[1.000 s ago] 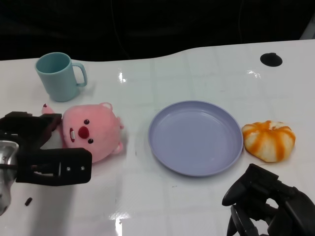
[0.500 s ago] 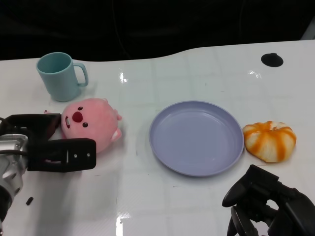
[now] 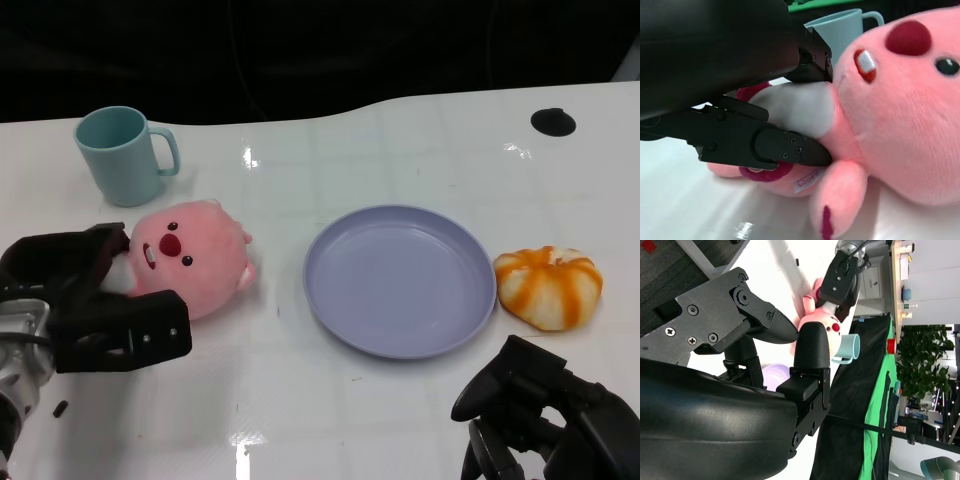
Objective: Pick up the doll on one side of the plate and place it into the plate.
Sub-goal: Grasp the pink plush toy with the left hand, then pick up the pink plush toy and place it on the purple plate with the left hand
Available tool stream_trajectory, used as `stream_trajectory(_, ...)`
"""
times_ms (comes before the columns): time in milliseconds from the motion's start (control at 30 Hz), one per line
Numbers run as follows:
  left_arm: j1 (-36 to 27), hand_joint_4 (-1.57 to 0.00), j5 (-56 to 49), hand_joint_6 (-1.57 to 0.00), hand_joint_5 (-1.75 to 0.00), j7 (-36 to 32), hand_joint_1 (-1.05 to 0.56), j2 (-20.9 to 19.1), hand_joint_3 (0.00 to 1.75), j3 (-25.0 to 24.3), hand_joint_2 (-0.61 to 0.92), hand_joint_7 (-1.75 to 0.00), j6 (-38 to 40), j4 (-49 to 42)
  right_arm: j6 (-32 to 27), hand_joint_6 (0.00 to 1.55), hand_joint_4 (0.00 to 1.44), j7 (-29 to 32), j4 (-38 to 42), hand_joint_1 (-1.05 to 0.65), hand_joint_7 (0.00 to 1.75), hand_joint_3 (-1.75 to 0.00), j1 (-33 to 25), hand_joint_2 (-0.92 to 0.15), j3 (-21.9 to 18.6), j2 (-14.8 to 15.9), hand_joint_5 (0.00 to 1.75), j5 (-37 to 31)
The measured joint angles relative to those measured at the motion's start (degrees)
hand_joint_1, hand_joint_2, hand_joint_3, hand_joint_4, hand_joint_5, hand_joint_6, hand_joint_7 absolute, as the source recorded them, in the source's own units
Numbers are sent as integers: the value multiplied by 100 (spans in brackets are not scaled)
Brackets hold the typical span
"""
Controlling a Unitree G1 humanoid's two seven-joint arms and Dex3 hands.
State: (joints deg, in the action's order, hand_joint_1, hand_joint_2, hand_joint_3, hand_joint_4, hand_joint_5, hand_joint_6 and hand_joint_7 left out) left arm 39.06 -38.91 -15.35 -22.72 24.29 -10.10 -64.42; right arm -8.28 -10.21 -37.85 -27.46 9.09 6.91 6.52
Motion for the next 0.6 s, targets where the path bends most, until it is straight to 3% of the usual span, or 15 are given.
stream_trajectory(133, -250, -91, 604, -71, -175, -388, -17, 117, 67, -527, 76, -175, -175, 21, -1, 51, 61, 0, 0, -26, 153, -111, -4, -59, -3, 1, 174, 2)
stream_trajectory(267, -363, -92, 847, -73, -175, -408, -16, 141, 86, -779, 66, -175, -185, 223, -3, 50, 61, -2, 0, -26, 153, -111, -3, -59, -5, 2, 175, 6)
stream_trajectory(600, -544, -90, 481, -70, -175, -204, -17, -14, 110, -500, 48, -175, -327, 1722, -6, 51, 61, 0, 1, -26, 153, -110, -6, -60, 7, 2, 175, -1)
